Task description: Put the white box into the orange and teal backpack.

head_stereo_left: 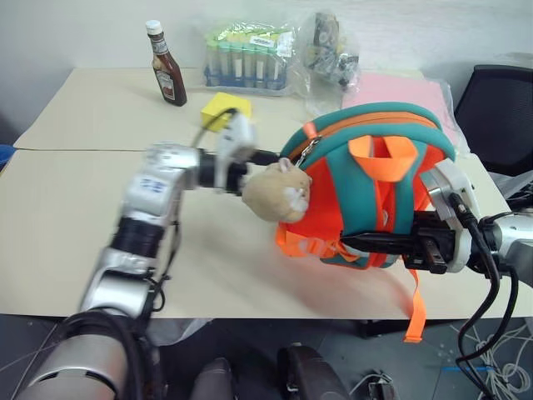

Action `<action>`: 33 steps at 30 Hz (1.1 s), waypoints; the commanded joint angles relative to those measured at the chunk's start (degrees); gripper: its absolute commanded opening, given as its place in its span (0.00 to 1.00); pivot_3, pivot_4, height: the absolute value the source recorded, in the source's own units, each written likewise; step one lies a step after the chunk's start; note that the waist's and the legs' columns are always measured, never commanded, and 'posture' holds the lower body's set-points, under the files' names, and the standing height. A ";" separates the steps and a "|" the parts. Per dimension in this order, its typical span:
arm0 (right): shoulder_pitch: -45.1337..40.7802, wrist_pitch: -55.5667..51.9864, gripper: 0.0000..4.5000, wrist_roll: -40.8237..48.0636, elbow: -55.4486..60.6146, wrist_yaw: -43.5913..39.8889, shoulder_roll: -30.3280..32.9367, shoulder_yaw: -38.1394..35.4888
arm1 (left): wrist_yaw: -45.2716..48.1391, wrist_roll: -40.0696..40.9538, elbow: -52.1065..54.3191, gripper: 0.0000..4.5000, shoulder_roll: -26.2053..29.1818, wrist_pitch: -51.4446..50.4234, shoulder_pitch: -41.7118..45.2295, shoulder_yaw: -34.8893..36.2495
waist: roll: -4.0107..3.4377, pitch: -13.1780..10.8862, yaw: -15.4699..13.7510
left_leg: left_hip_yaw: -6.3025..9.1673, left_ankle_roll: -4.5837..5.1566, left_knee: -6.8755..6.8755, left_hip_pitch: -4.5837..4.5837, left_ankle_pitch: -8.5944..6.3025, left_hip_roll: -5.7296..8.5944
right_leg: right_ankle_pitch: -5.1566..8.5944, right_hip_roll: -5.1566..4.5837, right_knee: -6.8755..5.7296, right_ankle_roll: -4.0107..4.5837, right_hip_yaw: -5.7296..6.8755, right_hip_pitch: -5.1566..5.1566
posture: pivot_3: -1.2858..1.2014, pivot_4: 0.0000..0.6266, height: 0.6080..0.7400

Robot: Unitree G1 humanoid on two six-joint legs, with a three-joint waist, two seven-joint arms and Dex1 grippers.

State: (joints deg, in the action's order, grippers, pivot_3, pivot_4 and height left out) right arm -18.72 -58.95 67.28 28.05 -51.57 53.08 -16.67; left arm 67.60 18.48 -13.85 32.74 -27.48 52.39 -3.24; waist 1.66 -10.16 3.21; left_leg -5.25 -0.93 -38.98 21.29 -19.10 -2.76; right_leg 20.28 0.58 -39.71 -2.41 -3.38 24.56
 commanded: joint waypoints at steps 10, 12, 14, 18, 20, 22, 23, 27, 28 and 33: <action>-0.65 1.14 0.00 3.87 2.14 3.76 -0.40 -0.73 | -7.84 8.24 18.07 0.99 -2.25 -6.19 2.36 1.89 | 0.02 0.00 -1.71 | 0.17 0.19 -0.23 0.11 -0.08 0.20 | -0.02 -0.22 0.22 -0.05 0.12 -0.24 | 0.52 0.24 1.00; -0.57 1.13 0.00 4.18 2.30 4.17 -0.38 -0.70 | -10.52 3.59 15.25 0.99 -4.18 0.85 3.42 0.48 | 0.01 0.00 -1.64 | 0.16 0.18 -0.22 0.10 -0.08 0.20 | -0.02 -0.17 0.23 -0.05 0.11 -0.23 | 0.52 0.24 1.00; -0.25 1.22 0.00 4.36 2.54 4.48 -0.33 -0.78 | -11.43 1.51 12.19 0.99 -5.05 5.00 4.11 0.28 | 0.01 0.00 -1.34 | 0.11 0.18 -0.18 0.10 -0.08 0.18 | -0.02 -0.12 0.23 -0.05 0.06 -0.21 | 0.52 0.24 1.00; 0.10 1.40 0.00 4.72 2.56 5.15 -0.47 -0.89 | -8.63 -0.54 7.18 0.99 -4.67 7.67 4.65 -1.92 | 0.01 0.00 -1.18 | 0.04 0.16 -0.11 0.09 -0.07 0.09 | -0.02 -0.03 0.17 -0.04 -0.02 -0.09 | 0.52 0.24 1.00; 0.02 1.59 0.00 4.79 2.47 5.48 -0.73 -0.74 | -7.51 -2.20 3.34 0.99 -5.00 9.99 5.17 -3.32 | 0.01 0.00 -1.43 | 0.04 0.15 -0.12 0.08 -0.06 0.10 | -0.02 -0.03 0.17 -0.04 -0.01 -0.09 | 0.52 0.24 1.00; -0.13 1.74 0.00 4.84 2.43 5.77 -1.01 -0.55 | -8.34 -4.09 -0.98 0.99 -5.75 12.06 6.32 -3.83 | 0.01 0.00 -1.59 | 0.04 0.15 -0.15 0.08 -0.06 0.11 | -0.02 -0.05 0.19 -0.04 -0.01 -0.11 | 0.52 0.24 1.00; -0.14 1.85 0.00 4.68 2.38 5.92 -1.19 -0.43 | -8.12 -4.17 -2.92 0.95 -6.26 12.46 7.10 -3.79 | 0.01 0.00 -1.60 | 0.04 0.15 -0.16 0.09 -0.06 0.12 | -0.02 -0.06 0.19 -0.04 -0.01 -0.12 | 0.52 0.24 1.00; 0.18 2.10 0.00 4.27 2.18 6.48 -1.65 -0.46 | -6.42 -3.03 -6.53 0.72 -7.43 12.37 9.04 -2.97 | 0.01 0.00 -1.63 | 0.05 0.17 -0.16 0.14 -0.08 0.12 | -0.02 -0.07 0.22 -0.05 0.00 -0.10 | 0.52 0.24 1.00; 0.40 2.20 0.00 4.18 2.20 6.53 -1.68 -0.51 | -6.54 -3.05 -7.34 0.66 -7.73 12.85 9.51 -2.65 | 0.01 0.00 -1.63 | 0.04 0.17 -0.16 0.15 -0.08 0.12 | -0.02 -0.07 0.22 -0.05 0.00 -0.10 | 0.52 0.24 1.00; 1.74 2.91 0.00 3.92 2.55 7.48 -1.90 -0.78 | -7.37 -2.78 -10.63 0.33 -9.01 14.06 11.36 -1.03 | 0.01 0.00 -1.62 | 0.05 0.17 -0.16 0.14 -0.08 0.12 | -0.02 -0.07 0.19 -0.05 0.00 -0.10 | 0.52 0.24 1.00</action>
State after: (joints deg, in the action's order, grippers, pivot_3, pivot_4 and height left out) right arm -17.15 -57.33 70.68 29.06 -44.43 51.56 -16.21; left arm 60.78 14.94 -24.78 23.87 -14.64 61.74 -6.21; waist 1.67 -10.15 1.59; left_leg -5.20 -0.76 -39.14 21.43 -19.17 -2.64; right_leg 20.26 0.51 -39.52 -2.45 -3.38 24.46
